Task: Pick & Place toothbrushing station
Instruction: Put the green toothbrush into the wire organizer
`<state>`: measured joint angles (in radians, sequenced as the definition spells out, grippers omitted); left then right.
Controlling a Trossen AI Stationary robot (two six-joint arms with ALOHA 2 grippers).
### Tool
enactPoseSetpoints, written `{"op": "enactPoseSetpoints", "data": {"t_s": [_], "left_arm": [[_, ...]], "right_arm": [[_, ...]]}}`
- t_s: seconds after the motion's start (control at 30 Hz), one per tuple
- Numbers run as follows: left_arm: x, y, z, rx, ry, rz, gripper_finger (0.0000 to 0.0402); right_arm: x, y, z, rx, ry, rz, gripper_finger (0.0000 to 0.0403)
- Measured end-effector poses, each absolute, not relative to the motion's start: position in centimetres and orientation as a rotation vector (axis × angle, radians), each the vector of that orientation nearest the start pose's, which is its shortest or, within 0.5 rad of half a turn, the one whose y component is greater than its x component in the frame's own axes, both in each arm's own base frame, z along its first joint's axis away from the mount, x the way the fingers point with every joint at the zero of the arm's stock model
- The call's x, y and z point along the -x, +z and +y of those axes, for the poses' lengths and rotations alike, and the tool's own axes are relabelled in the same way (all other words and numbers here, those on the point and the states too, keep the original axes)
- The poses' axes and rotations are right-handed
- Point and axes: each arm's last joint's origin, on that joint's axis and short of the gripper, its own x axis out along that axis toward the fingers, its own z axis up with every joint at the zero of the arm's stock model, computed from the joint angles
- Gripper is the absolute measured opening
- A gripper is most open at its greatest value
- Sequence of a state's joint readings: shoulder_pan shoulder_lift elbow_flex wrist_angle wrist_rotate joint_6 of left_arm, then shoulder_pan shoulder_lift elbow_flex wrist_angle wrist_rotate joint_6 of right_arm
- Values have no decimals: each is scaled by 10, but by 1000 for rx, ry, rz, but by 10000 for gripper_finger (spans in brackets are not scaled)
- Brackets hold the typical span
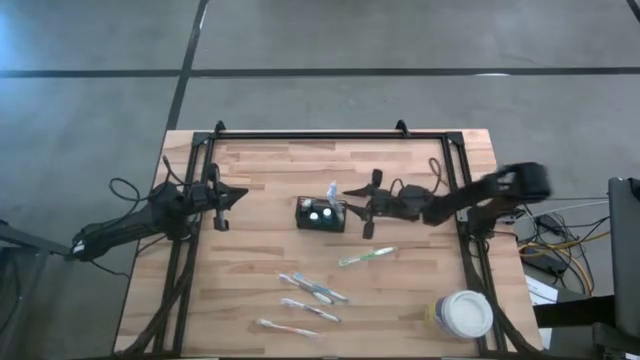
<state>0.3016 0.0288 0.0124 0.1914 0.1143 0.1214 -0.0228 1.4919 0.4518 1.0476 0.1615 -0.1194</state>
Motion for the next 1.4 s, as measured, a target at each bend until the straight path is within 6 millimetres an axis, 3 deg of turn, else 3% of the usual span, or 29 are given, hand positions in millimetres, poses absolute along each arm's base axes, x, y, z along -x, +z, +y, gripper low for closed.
{"op": "enactPoseSetpoints", "data": {"t_s": [0.27,0.47,0.57,0.7,1.13,1.27,1.4], "left_arm": [[-94,184,26,-164,197,-160,12],[-94,184,26,-163,198,-157,12],[-94,184,26,-163,197,-157,12],[-94,184,26,-163,198,-157,12],[-94,184,26,-166,198,-156,12],[-94,183,26,-174,199,-150,12],[-92,188,27,-175,266,-112,12]], "right_arm": [[-225,287,4,138,-162,367,144],[-187,324,15,92,-145,540,109],[-182,319,19,58,-117,626,72],[-189,298,25,49,-92,735,17],[-233,227,38,-27,-43,1083,21],[-235,227,38,37,-20,1061,39],[-223,254,34,73,11,846,50]]}}
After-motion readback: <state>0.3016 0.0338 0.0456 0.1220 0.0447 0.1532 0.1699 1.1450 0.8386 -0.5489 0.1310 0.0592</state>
